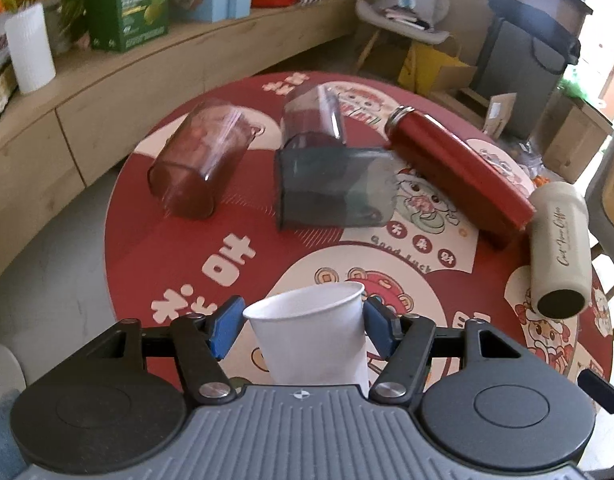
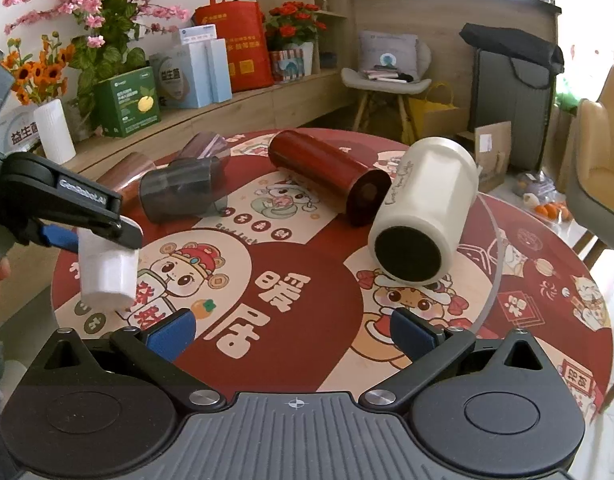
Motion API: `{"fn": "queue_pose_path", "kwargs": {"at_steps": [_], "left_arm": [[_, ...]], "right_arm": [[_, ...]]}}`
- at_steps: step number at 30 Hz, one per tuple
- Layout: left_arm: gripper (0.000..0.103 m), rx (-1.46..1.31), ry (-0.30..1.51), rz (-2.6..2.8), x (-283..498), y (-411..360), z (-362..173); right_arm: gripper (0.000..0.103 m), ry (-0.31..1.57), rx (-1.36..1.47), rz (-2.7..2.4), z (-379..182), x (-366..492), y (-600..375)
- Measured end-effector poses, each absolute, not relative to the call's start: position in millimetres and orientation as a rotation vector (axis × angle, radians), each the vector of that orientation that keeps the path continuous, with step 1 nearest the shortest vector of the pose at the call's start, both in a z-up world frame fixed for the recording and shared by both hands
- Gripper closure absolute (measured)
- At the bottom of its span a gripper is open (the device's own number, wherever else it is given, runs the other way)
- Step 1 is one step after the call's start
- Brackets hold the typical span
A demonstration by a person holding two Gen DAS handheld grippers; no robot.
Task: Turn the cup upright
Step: 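Rotate the white cup in the left tool until its opening faces up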
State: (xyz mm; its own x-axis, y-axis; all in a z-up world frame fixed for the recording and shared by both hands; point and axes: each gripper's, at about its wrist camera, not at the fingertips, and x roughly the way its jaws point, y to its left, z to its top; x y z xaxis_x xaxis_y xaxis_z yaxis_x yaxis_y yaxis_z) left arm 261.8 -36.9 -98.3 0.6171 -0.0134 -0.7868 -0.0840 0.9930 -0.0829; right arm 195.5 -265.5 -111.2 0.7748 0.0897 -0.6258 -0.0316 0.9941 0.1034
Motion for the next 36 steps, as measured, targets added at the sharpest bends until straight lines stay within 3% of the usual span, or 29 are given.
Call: {"fn": "queue_pose_path", "kwargs": {"at_steps": [17,36], "left_arm": [[0.036,0.004,0.782,0.031,239.9,-54.1,-83.5],[0.036,0.074,0.804,0.027,243.9,-68.4,-95.6]], "right_arm": [[0.0,0.678,0.091,0.068,-111.1,194.3,-266.7],[0.0,0.683,0.09,0.065,-111.8,195.2,-266.9]]}}
